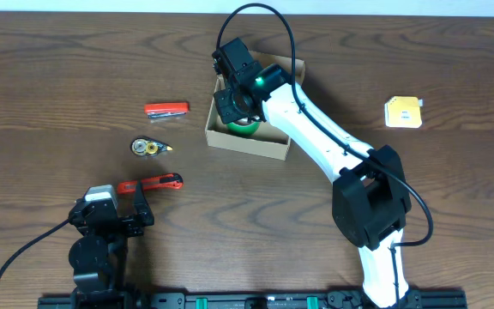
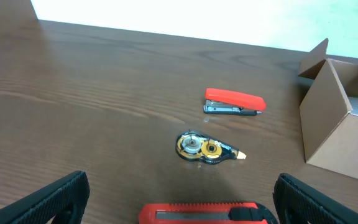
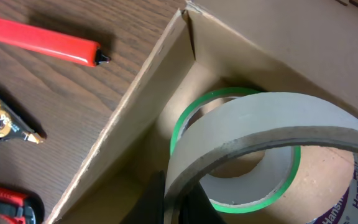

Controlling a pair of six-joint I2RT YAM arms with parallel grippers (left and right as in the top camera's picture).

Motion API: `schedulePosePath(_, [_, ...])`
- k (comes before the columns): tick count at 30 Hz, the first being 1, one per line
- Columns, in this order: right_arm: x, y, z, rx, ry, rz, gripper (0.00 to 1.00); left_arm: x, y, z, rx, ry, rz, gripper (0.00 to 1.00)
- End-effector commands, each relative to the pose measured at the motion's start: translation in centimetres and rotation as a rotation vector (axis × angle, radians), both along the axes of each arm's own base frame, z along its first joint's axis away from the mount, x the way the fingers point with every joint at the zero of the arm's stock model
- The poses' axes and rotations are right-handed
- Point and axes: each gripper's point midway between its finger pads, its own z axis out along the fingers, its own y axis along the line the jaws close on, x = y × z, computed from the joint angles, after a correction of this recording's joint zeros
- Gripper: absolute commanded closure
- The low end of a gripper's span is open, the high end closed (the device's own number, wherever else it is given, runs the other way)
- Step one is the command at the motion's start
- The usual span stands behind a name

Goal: Pack container
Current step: 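Place the clear tape into the box on the green tape, release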

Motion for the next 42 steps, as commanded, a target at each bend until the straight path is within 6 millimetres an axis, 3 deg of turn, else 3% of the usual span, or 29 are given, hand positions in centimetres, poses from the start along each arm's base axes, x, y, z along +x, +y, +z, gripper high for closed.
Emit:
schedulePosePath(1, [-0.6,0.7,-2.0,0.011,0.057,0.018,0.99,0.0,0.0,-1.2,-0.015,0.021,0.004,0.05])
schedulePosePath(12, [-0.6,0.8,-2.8,0.002,0.065,0.020,0.96,0.0,0.0,-1.2,-0.015,0.021,0.003,0.05])
schedulePosePath(17, [-0.2,0.9,-2.6,0.009,0.047,0.018,0.50,0.0,0.0,-1.2,-0.015,0.021,0.004,0.04])
schedulePosePath(18, [-0.1,1.0,-2.5,0.011,0.044,0.018,0.45,0.0,0.0,-1.2,-0.015,0.021,0.003,0.05])
schedulePosePath(26, [-0.2,1.0,-1.8,0.016,0.037,0.022,0.48,0.0,0.0,-1.2,-0.015,0.021,0.004,0.05])
schedulePosePath(30, [-0.8,0.1,2.2,0.035,-0.001,0.034,0.48,0.0,0.0,-1.2,-0.015,0.021,0.003,0.05])
schedulePosePath(33, [-0.9,-1.9,6.4,0.061,-0.045,0.006,0.47,0.0,0.0,-1.2,-0.015,0.021,0.004,0.05])
schedulePosePath(36, [-1.3,-5.4,9.1,0.065,-0.038,-0.075,0.41,0.0,0.0,-1.2,-0.015,0.021,0.003,0.05])
schedulePosePath(38, [-1.9,-8.3,9.3,0.043,0.018,-0.151,0.41,0.0,0.0,-1.2,-0.015,0.021,0.004,0.05])
schedulePosePath(42, [-3.2,-13.9,6.7,-0.026,0.173,-0.296,0.41,0.0,0.0,-1.2,-0.015,0.021,0.003,0.05])
